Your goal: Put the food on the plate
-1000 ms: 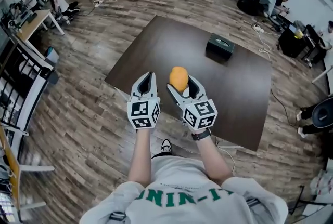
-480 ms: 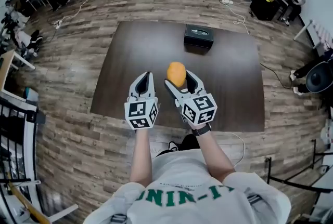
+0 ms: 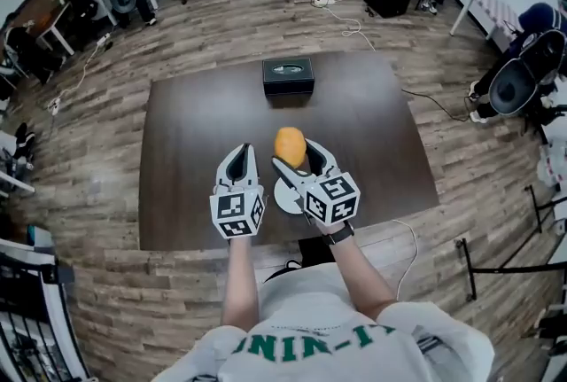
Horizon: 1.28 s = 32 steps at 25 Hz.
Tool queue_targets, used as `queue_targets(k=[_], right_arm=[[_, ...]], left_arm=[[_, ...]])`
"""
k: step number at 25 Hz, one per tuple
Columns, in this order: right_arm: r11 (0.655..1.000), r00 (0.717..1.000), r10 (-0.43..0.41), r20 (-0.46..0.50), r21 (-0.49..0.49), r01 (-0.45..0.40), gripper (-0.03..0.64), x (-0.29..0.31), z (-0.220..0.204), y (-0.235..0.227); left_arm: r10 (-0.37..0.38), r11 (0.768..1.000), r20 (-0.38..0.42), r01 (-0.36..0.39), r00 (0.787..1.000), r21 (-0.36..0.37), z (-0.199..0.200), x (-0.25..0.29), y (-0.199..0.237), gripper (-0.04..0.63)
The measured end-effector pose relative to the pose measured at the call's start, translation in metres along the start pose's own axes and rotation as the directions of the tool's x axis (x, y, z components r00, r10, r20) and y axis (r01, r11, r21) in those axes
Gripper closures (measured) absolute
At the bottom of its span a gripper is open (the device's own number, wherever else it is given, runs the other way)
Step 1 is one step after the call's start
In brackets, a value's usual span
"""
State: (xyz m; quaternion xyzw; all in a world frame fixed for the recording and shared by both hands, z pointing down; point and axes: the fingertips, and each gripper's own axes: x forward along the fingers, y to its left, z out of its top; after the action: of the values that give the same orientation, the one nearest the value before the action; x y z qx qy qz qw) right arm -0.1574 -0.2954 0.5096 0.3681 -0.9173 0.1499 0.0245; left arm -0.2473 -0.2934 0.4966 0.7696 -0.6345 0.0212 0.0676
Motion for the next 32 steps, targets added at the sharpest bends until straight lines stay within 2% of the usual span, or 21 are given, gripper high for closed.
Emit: queue_targets(k=[8,20,25,32], right_arm=[[0.998,0.998,-0.058,-0.039,-0.001,0.058,0.267,-0.008,-0.007,-0.036],[0.998,0.992,-0.057,-0.113,-0.012,0.056,0.267,0.001,-0.031,-0.059],[0.997,0.980,-0.070,-0.189,-0.039,0.064,0.267,0.009,-0.060,-0.072],[0.995,0.947,-0.094,-0.306,-0.048,0.083,0.267,0.012,-0.122,-0.094]], left_arm=[[-0.100,0.995,0.003,0.100,0.995,0.004,-0.010,0.029,-0.037,0.581],[-0.119,0.993,0.012,0.119,0.993,0.007,-0.027,0.055,-0.044,0.581],[-0.125,0.992,0.020,0.125,0.992,0.009,-0.042,0.066,-0.046,0.581],[-0.142,0.990,0.046,0.141,0.989,0.010,-0.060,0.077,-0.052,0.583]])
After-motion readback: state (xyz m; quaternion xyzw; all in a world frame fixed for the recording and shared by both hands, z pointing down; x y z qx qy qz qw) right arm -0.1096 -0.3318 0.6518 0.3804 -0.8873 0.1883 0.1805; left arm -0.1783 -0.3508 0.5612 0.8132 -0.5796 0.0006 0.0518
